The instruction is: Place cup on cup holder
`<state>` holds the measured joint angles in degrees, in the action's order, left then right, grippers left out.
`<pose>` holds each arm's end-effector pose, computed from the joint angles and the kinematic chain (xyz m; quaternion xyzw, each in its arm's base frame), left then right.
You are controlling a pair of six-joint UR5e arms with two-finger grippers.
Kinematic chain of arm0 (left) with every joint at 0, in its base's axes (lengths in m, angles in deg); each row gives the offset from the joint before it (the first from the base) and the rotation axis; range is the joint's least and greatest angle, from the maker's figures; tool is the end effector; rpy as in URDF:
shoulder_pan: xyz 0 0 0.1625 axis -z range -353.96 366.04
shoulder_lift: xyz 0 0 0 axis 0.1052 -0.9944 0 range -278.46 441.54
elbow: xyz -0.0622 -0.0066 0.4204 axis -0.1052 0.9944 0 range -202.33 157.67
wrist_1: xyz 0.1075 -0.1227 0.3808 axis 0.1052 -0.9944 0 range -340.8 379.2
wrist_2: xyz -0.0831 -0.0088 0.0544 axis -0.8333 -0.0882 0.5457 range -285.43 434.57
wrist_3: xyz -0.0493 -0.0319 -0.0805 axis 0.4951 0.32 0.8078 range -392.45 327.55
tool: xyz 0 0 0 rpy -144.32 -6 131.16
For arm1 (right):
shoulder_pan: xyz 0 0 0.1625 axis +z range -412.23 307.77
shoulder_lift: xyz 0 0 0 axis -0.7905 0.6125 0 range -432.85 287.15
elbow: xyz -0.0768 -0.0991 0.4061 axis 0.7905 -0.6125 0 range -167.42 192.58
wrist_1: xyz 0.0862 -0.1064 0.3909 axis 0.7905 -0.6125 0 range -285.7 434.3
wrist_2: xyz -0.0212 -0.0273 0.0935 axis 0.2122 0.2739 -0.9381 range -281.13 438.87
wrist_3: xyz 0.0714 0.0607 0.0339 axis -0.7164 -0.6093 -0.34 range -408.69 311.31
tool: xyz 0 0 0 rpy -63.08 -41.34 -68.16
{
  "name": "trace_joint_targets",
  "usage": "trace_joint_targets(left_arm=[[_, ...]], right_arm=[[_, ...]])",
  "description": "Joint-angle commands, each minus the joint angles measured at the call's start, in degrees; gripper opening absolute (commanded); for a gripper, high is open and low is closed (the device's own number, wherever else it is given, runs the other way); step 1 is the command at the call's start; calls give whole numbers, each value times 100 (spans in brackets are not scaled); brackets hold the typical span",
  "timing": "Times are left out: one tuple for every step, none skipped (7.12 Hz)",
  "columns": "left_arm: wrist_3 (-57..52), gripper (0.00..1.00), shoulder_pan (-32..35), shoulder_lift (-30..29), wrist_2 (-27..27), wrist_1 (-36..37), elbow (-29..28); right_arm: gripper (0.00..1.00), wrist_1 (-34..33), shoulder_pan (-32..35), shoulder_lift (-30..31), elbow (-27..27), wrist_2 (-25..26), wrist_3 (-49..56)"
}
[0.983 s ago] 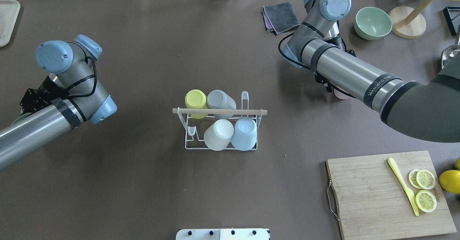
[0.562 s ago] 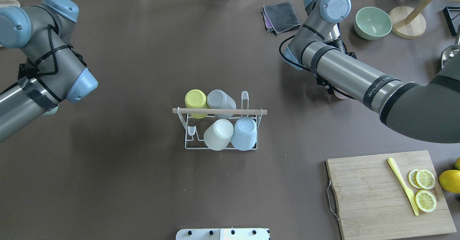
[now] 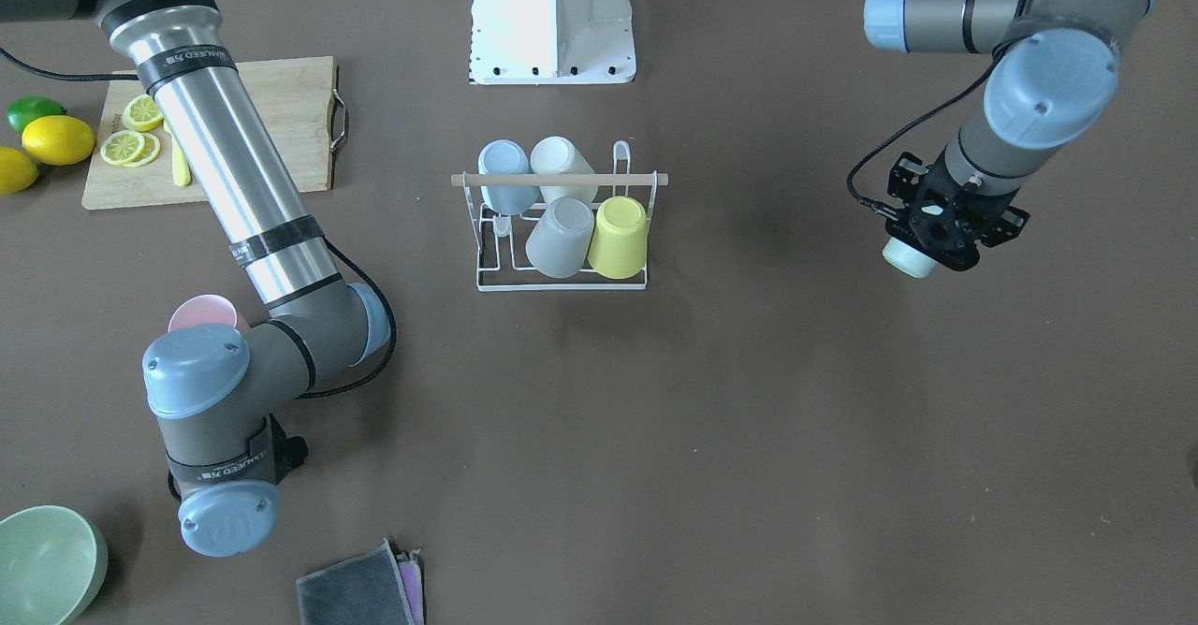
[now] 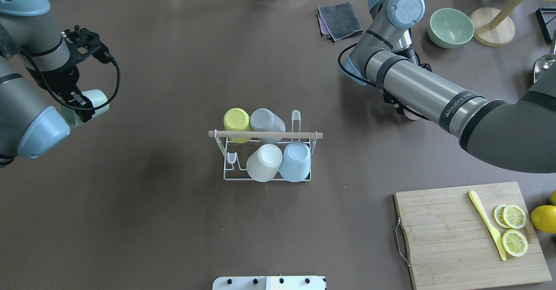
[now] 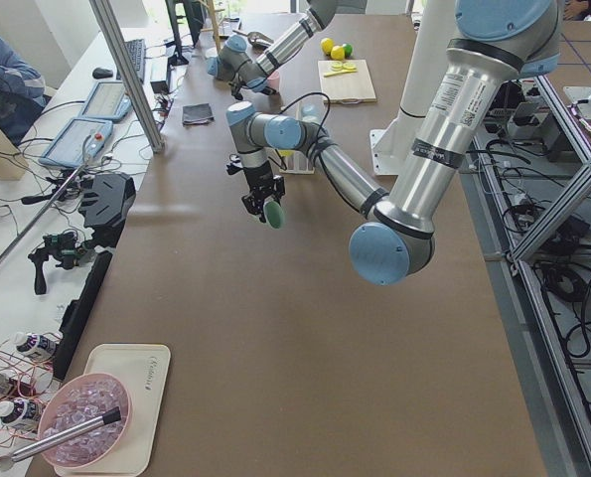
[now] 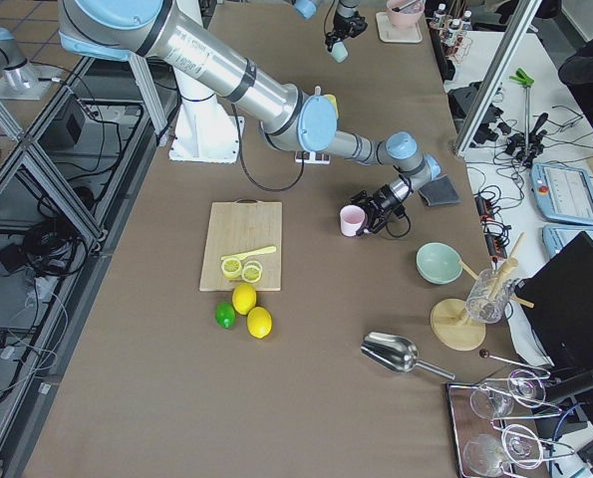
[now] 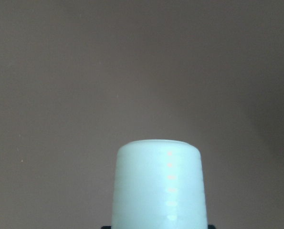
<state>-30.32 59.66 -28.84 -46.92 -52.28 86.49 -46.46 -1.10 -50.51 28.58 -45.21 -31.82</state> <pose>0.2757 -0.5114 0.3574 0.0751 0.3089 0.3254 0.8905 -0.4497 -0.6813 0.4932 -0.3516 -0.2147 -0.3414 0.8449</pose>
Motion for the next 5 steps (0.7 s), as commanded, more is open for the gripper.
trace_joint_targets(left_arm=[[1446,0,-219,428,-112,-2326,315],[1501,0,-316,760,-68,-3092,490],[1936,0,-387,964,-59,-3918,587],[2611,0,-544,1227,254,-5074,588],[2966,0,-946,1560,1005,-6321,588]], right_arm=[[100,0,3,-1,-9,7,0],[100,0,3,-1,-9,7,-9],[100,0,3,-1,-9,15,-26],[100,0,3,-1,-18,16,-61],[100,0,3,-1,-18,16,-70]])
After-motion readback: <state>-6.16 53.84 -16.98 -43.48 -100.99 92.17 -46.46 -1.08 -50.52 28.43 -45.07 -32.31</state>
